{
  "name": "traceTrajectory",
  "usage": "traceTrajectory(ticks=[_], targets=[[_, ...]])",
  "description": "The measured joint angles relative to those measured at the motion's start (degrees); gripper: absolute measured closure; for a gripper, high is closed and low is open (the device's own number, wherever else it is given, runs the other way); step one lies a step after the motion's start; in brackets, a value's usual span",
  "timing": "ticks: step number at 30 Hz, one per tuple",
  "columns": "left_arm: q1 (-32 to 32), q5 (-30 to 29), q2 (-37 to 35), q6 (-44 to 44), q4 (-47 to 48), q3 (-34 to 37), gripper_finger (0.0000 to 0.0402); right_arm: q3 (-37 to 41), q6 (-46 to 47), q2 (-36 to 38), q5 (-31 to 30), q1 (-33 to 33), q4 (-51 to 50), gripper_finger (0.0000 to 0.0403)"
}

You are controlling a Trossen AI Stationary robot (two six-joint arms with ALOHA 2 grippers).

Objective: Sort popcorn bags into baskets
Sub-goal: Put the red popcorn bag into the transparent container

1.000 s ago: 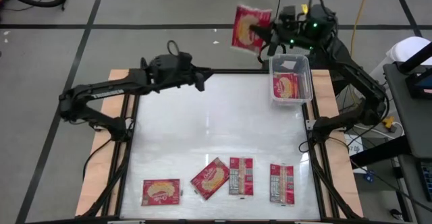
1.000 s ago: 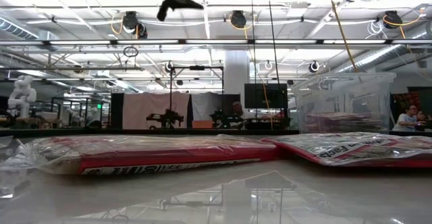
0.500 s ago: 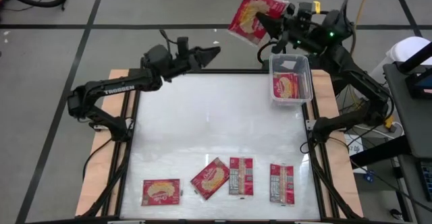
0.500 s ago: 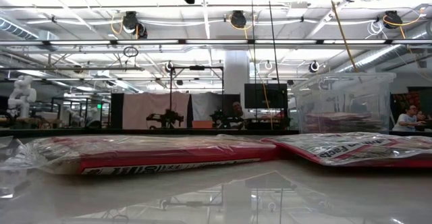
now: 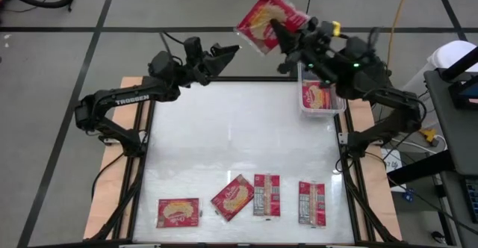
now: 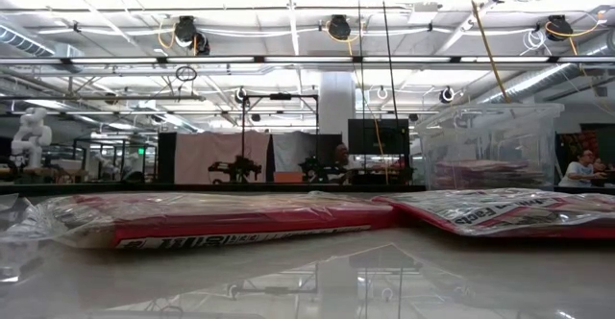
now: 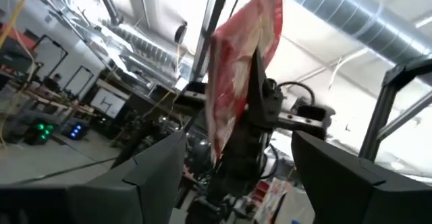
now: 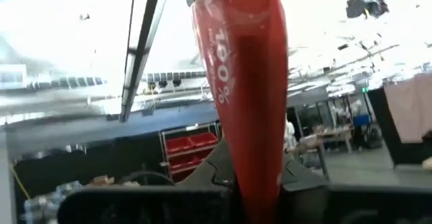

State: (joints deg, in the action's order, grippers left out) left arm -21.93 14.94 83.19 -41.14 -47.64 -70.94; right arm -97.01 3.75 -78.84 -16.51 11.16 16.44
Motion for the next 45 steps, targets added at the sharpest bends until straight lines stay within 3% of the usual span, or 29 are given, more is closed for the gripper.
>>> traceTrajectory(ticks=[5,11,17,20,24,29,35,39,45], targets=[[0.21,-0.67,0.41,0.72,-0.27,0.00,0.0139,0.07,4.56,-3.85,0.31,-0.21,2.54,0.0391],[-0.25,-1.30,0.37,1.78,-3.84,0.02,0.0190,0.09,7.98,-6.36,3.08,-0.17,6.09,0.0390],[-0.66,-0.95,0.38,3.10,-3.71,0.02,0.0312,0.02,10.13,-6.31,3.08,0.78,3.27,0.0388],[-2.15,3.08,0.38,2.42,-2.67,0.04,0.0378,0.00,14.39,-5.89,3.02,0.74,0.82,0.0388],[-4.04,10.14,0.38,0.85,-1.64,0.07,0.0373,0.00,16.59,-4.89,2.20,-0.64,-3.68,0.0376],[-7.91,16.63,-0.75,-1.14,1.12,0.09,0.0378,0.02,21.17,-2.65,-1.77,-2.63,-14.07,0.0326],[-14.35,26.80,-4.38,3.08,15.38,0.09,0.0383,-0.02,28.95,3.24,-2.89,-5.70,-34.66,0.0261],[-16.52,33.61,-6.67,9.94,30.65,0.09,0.0380,0.02,35.00,5.22,-2.76,-8.27,-48.44,0.0240],[-14.26,35.01,-9.40,26.07,57.68,0.09,0.0384,0.04,39.28,6.19,-2.93,-11.12,-60.38,0.0236]])
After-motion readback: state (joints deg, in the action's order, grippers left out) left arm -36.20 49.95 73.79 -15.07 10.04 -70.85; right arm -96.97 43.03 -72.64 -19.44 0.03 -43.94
